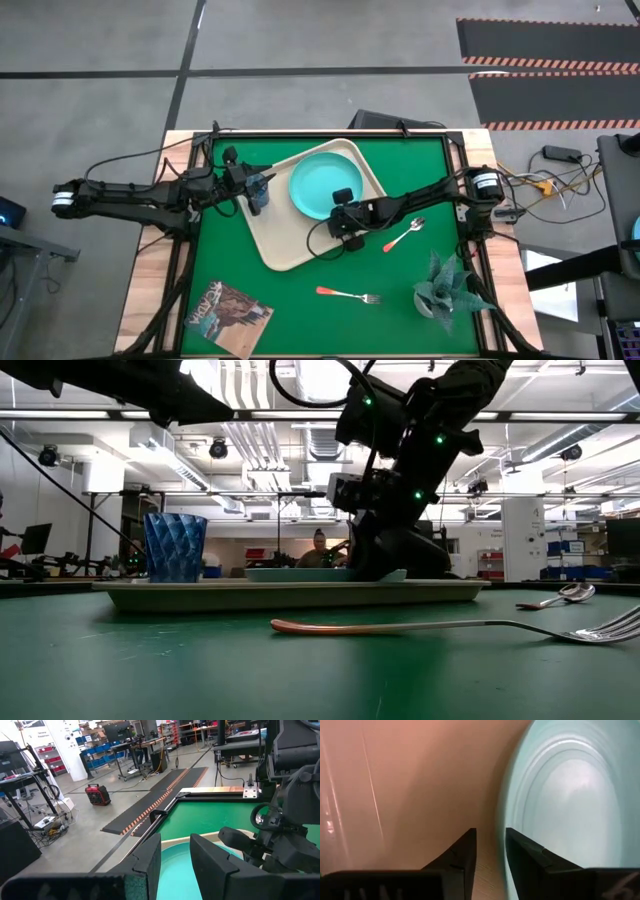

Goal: Pick and place plate/cup/fork/spoon on tray
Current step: Put the blue plate on the white tray, then put the orange fork on the white tray

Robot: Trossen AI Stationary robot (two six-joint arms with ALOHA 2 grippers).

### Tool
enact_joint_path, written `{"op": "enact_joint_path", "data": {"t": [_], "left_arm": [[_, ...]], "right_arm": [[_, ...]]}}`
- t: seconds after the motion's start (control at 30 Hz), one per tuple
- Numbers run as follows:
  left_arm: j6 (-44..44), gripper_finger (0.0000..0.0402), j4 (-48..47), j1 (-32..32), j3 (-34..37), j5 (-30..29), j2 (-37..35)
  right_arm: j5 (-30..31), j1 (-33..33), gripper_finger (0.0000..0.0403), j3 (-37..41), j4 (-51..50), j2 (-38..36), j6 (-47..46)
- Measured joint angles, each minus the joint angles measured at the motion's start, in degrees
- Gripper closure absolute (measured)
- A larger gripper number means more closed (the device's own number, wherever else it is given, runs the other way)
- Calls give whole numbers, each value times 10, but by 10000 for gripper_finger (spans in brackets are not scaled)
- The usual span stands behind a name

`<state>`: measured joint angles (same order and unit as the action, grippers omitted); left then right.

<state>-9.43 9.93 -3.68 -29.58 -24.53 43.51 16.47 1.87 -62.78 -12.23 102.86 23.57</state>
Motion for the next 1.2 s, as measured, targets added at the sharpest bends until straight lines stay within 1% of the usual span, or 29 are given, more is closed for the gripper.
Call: {"op": "enact_joint_path", "data": {"t": [0.13,0.47,0.73,0.97,1.1,1.2], "left_arm": [[0,312,0,0,0,0,0],[0,312,0,0,0,0,0],[0,312,0,0,0,0,0],[0,312,0,0,0,0,0],[0,312,0,0,0,0,0],[0,312,1,0,0,0,0]], "right_arm": [[0,2,309,-18,-21,-6,-18],[-5,21,310,-70,-114,-20,-62],[-6,37,326,-73,-143,-58,-79],[-8,39,341,-73,-191,-92,-124],[-33,40,346,-72,-212,-104,-146],[-34,46,349,-64,-214,-115,-149]]}}
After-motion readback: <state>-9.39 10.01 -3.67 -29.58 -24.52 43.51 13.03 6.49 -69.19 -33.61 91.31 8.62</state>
